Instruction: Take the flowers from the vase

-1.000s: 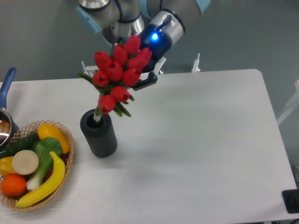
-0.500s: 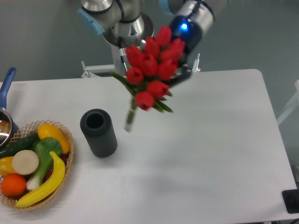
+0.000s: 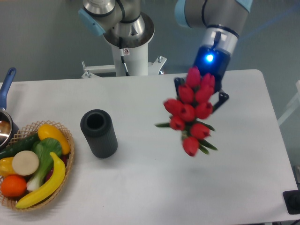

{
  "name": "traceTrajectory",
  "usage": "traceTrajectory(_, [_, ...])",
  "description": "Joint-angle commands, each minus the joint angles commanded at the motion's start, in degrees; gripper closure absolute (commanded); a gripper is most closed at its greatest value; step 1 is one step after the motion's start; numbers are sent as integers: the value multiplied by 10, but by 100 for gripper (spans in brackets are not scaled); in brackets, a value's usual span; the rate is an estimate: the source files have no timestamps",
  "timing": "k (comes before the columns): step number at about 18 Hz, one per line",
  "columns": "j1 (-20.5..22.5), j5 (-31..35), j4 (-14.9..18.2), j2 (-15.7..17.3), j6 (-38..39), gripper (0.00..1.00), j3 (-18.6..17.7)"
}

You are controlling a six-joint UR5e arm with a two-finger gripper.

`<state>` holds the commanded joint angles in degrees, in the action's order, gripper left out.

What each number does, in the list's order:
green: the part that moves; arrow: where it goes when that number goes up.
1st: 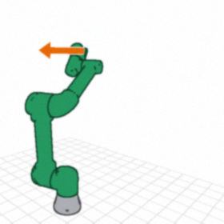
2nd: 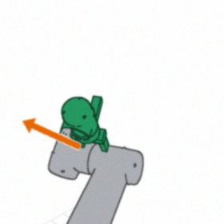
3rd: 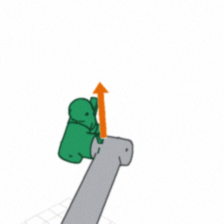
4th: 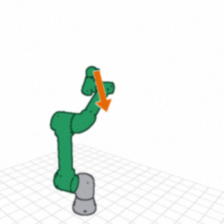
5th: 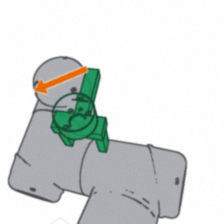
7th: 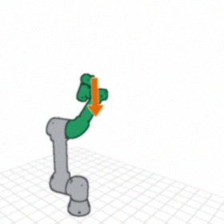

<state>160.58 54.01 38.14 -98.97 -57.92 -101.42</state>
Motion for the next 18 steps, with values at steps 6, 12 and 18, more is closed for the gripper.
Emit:
traceTrajectory(6, [2,146,21,-23,-1,100,12])
traceTrajectory(12, [-4,269,106,-74,-71,99,35])
traceTrajectory(18, [-23,309,164,-91,-71,98,76])
